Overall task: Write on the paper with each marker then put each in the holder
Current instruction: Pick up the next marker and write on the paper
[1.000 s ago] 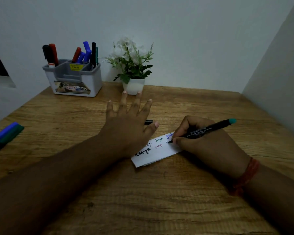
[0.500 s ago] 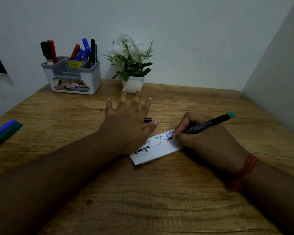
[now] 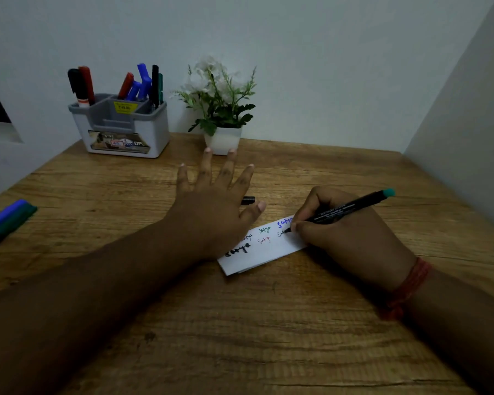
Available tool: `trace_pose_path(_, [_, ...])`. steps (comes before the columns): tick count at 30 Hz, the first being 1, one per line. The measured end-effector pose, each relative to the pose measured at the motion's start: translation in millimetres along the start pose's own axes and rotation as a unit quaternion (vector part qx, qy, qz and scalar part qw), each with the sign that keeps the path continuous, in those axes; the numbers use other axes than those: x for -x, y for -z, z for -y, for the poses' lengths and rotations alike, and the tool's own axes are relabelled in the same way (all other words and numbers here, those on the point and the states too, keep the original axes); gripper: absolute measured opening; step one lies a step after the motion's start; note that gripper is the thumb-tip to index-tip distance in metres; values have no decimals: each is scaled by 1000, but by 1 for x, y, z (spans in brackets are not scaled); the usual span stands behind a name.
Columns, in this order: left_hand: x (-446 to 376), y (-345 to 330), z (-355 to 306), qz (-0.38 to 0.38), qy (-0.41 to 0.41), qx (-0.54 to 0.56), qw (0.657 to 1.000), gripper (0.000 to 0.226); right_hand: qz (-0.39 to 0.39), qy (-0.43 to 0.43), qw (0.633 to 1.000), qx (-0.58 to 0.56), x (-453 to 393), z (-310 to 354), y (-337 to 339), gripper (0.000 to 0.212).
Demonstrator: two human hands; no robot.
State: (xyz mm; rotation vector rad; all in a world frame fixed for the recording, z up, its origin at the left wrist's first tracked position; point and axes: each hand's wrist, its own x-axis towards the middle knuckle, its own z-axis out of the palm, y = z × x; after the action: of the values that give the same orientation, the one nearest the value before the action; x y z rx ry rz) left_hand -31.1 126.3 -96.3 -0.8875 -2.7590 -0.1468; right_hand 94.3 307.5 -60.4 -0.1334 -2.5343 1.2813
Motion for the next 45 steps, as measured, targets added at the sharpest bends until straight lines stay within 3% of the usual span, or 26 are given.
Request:
trace_pose_path(27, [0,2,0,12,-1,0,1000,78,-11,-17,1000,7,-1,-1,3,9])
trace_pose_path(36, [0,1,2,7,-1,24,1000,84,-141,23,987,-80,-8,-1,13,12])
trace_pose_path(45, [-2,14,11,41,8,112,993,92,-143,55,984,-95,-8,0,18,10])
